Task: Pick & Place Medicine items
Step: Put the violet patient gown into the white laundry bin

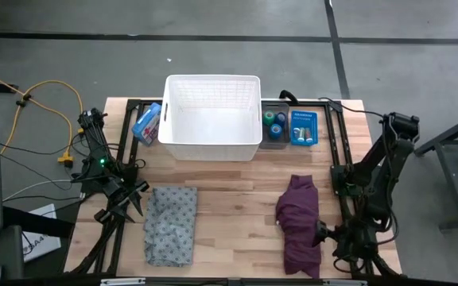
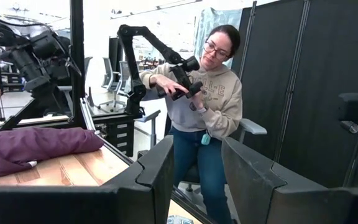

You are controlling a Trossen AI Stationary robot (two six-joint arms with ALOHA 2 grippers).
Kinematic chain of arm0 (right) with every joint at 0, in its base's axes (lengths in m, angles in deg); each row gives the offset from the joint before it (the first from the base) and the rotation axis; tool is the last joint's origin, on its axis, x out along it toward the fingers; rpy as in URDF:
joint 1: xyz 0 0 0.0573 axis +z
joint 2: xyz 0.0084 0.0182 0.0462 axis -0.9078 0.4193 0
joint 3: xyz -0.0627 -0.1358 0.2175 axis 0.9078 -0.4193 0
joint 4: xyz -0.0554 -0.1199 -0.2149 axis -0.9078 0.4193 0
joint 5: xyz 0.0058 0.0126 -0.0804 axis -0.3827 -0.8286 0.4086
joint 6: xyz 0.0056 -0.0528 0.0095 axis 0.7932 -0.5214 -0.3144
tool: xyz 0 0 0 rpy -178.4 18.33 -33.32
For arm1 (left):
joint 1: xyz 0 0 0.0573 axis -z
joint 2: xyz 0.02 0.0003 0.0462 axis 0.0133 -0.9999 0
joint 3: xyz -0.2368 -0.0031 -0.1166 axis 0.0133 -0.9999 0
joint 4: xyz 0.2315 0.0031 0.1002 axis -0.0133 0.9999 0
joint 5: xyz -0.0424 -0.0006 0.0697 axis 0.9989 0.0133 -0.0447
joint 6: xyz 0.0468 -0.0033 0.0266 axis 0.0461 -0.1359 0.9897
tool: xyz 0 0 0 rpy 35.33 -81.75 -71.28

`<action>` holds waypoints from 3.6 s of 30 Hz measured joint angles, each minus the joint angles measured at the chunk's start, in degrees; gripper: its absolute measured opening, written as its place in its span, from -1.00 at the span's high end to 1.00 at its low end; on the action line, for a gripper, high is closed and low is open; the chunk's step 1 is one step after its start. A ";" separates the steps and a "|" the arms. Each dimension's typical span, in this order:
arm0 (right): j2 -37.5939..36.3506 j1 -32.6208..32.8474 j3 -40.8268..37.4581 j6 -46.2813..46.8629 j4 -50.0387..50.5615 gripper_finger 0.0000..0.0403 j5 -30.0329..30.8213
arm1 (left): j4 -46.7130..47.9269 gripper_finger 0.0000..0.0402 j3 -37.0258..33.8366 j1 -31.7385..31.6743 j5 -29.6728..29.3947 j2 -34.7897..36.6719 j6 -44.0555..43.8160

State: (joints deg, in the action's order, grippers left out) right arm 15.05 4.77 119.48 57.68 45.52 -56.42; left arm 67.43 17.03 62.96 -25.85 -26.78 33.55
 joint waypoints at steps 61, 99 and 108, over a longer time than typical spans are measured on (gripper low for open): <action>18.62 -3.75 -2.10 -9.90 1.66 -0.40 24.27 | 0.00 0.37 0.00 0.00 -0.01 0.02 0.00; 18.58 -7.98 10.50 -11.57 0.22 0.76 31.26 | -0.01 0.37 0.00 0.02 0.01 0.02 0.00; 18.51 -14.08 19.73 -11.78 0.24 0.77 31.21 | -0.01 0.37 0.00 0.02 0.00 0.02 0.00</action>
State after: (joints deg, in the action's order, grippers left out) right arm 33.57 -9.32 139.21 45.90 45.76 -25.20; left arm 67.42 17.03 62.98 -25.85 -26.76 33.55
